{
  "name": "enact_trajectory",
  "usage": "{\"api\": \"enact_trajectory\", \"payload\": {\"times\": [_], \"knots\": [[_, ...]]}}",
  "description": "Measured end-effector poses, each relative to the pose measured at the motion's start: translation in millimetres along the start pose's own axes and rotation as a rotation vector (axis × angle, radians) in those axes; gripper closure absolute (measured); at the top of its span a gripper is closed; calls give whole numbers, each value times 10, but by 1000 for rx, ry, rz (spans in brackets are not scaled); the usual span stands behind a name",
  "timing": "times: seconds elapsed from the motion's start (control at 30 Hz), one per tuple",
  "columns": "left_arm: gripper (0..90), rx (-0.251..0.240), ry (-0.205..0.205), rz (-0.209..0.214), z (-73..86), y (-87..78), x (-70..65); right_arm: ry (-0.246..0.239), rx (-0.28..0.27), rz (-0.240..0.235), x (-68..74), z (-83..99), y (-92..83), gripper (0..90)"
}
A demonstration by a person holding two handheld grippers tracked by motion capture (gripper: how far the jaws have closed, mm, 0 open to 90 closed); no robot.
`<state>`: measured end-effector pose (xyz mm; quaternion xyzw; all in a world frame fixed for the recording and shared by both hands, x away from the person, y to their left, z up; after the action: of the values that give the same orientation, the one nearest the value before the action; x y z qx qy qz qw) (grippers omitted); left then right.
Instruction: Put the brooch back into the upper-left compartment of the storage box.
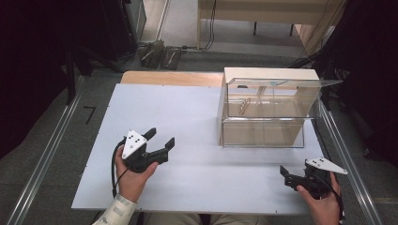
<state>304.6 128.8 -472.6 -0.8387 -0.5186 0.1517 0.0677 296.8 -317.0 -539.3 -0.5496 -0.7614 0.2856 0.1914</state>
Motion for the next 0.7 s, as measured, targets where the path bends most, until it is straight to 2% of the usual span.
{"api": "enact_trajectory", "payload": {"times": [0.47,0.7], "knots": [[227,61,-23,-124,289,-333,487,-5,-2,2,-1,0,-3,22],[197,126,-47,-183,470,-443,715,-5,1,6,-7,7,-5,22]]}}
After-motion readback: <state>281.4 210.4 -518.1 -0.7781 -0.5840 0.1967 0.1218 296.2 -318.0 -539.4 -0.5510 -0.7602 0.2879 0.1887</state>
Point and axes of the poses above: each handheld gripper's, and its own axes: y roughly forward along the jaws, z roughly out of its underside, x roughly to its left, the point moved 8 cm from there along y, roughly forward along the jaws, and after that the axes turned 3 degrees about -y, right-handed, at the moved point
